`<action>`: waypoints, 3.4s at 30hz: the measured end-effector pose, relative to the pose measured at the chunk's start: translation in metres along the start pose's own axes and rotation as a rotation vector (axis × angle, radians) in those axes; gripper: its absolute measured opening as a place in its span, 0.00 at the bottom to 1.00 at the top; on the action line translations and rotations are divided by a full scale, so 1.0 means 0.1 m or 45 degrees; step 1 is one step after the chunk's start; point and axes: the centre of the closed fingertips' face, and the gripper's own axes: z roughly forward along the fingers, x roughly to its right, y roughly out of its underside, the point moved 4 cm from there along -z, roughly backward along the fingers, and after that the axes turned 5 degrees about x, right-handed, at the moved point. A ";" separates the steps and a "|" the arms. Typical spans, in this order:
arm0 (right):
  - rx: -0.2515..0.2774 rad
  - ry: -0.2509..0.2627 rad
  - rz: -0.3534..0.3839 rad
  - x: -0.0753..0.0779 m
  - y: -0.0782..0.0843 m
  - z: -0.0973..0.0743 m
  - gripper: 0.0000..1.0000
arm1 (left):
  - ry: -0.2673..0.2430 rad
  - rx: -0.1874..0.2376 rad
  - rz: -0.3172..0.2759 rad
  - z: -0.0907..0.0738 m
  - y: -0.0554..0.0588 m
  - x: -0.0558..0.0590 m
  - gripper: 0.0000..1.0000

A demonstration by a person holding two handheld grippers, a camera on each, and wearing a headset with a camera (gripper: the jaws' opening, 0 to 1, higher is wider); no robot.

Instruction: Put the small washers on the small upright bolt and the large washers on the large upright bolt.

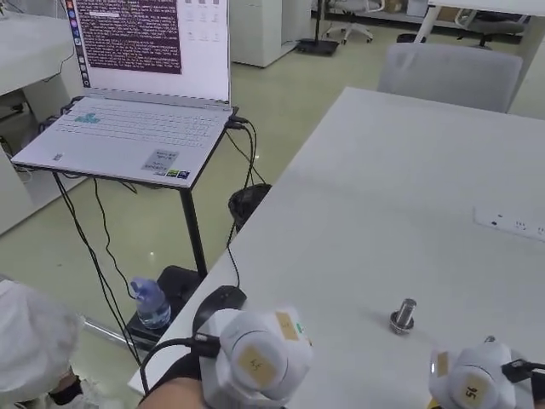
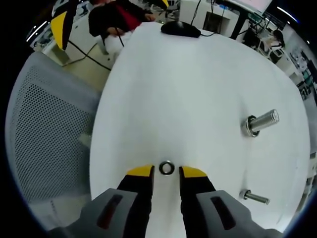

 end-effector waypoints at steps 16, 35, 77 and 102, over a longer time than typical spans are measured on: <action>-0.059 0.011 -0.015 0.00 -0.03 0.01 0.14 | 0.006 0.008 0.000 0.00 -0.01 -0.01 0.68; -0.025 0.018 0.136 0.03 0.10 -0.13 0.13 | 0.021 0.005 0.019 0.05 -0.05 0.04 0.68; -0.003 0.211 0.328 1.01 0.41 -0.91 0.13 | 0.034 -0.006 0.027 0.19 -0.05 0.02 0.69; -0.034 0.215 0.310 1.26 0.36 -0.82 0.13 | 0.041 -0.025 0.020 0.22 -0.03 -0.03 0.69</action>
